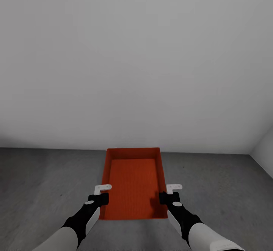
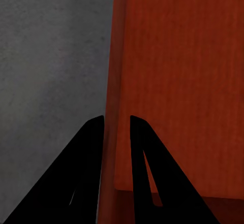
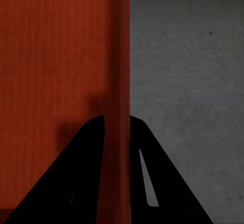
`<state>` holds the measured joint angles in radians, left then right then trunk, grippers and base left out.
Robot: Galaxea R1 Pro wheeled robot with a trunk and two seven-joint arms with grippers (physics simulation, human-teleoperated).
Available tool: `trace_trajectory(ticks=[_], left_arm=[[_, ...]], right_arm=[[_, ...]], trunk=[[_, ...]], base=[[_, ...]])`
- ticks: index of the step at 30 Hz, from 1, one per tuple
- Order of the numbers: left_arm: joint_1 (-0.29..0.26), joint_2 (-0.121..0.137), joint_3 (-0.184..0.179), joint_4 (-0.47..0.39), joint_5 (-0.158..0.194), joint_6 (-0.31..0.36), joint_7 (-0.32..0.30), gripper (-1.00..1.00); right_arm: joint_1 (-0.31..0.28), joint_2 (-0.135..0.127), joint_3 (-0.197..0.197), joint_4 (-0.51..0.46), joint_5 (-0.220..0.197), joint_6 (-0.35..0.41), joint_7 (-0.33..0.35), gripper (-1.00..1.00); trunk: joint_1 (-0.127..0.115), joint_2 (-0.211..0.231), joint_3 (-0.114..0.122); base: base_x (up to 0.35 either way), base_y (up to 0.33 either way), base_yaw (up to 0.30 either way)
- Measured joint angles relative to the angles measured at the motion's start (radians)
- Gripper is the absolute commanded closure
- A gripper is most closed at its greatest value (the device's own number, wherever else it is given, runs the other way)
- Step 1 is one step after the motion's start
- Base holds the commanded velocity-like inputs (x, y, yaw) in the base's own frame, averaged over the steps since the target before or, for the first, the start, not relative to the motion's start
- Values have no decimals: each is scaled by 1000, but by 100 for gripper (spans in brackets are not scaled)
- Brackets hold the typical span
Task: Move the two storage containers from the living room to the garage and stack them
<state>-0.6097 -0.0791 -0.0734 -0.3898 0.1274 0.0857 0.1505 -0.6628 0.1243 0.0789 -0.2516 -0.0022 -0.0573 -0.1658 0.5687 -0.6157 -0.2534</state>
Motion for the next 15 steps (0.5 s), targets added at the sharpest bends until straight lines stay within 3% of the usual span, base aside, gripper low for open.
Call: trace_trajectory(ticks=[15], left_arm=[[0,0,0,1,0,-1,0,100]], right_arm=[[0,0,0,0,0,-1,0,100]], trunk=[[0,0,-24]], base=[[0,0,0]])
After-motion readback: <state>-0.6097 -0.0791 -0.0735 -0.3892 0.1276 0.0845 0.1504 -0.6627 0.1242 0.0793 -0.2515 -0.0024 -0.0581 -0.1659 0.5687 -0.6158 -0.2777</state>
